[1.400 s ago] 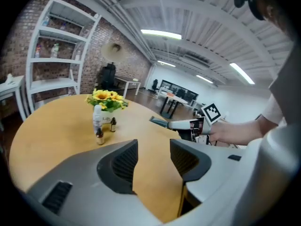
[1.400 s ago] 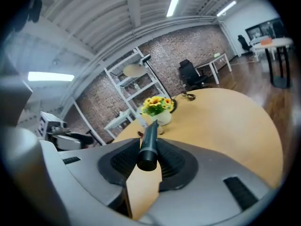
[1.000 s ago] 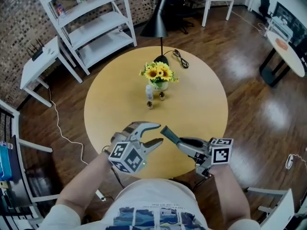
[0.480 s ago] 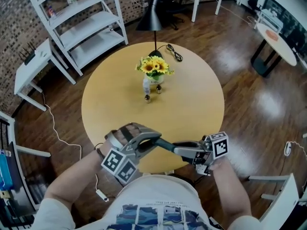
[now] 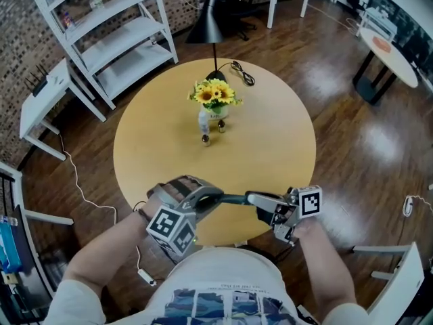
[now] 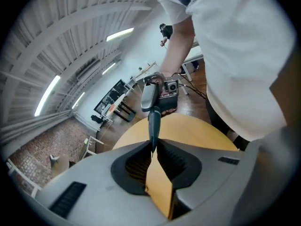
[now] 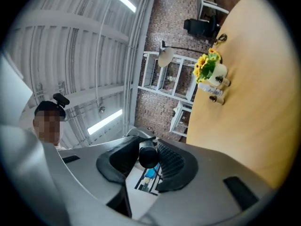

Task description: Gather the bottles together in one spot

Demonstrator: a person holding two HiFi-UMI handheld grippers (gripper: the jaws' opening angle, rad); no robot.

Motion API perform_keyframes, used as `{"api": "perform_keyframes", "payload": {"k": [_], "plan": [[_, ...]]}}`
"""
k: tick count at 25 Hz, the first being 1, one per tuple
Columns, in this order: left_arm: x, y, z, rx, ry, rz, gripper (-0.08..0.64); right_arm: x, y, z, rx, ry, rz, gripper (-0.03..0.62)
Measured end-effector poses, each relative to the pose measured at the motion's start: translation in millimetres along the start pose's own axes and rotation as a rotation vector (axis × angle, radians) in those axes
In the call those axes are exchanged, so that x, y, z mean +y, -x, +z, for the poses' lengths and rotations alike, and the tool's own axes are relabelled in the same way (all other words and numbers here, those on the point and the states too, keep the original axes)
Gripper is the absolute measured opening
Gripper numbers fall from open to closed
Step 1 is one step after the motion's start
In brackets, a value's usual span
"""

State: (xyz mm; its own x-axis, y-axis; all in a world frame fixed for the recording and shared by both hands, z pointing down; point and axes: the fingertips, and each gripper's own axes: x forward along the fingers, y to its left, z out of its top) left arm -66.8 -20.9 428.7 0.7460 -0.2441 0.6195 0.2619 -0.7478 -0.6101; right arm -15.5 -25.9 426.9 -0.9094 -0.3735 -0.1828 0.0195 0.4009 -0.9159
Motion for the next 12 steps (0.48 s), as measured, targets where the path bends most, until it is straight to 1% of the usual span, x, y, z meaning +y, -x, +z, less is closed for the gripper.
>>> {"api": "perform_keyframes", "payload": {"k": [2,3,5,7,10,12], "plan": [[5,-8,-7,0.032,0.031,-0.016,0.041,-13,5,11,-0.039,0.067,-0.079,0.147],[7,-12,-10,0.051,0.042,-0.023,0.041,-18,10,17,-0.053,0.118,-0.130,0.155],[12,-24,-15,0.089,0.082,-0.037,0.041,-27,24,33,-0.075,0.245,-0.245,0.170],[23,-36,-22,0.135,0.142,-0.043,0.041,-34,43,49,-0.084,0.385,-0.367,0.187],[43,-46,-52,0.250,0.236,-0.048,0.040,-38,57,61,-0.056,0.581,-0.519,0.186],[54,-51,-76,0.336,0.309,-0.058,0.040,-38,61,61,-0.031,0.671,-0.579,0.186]]}}
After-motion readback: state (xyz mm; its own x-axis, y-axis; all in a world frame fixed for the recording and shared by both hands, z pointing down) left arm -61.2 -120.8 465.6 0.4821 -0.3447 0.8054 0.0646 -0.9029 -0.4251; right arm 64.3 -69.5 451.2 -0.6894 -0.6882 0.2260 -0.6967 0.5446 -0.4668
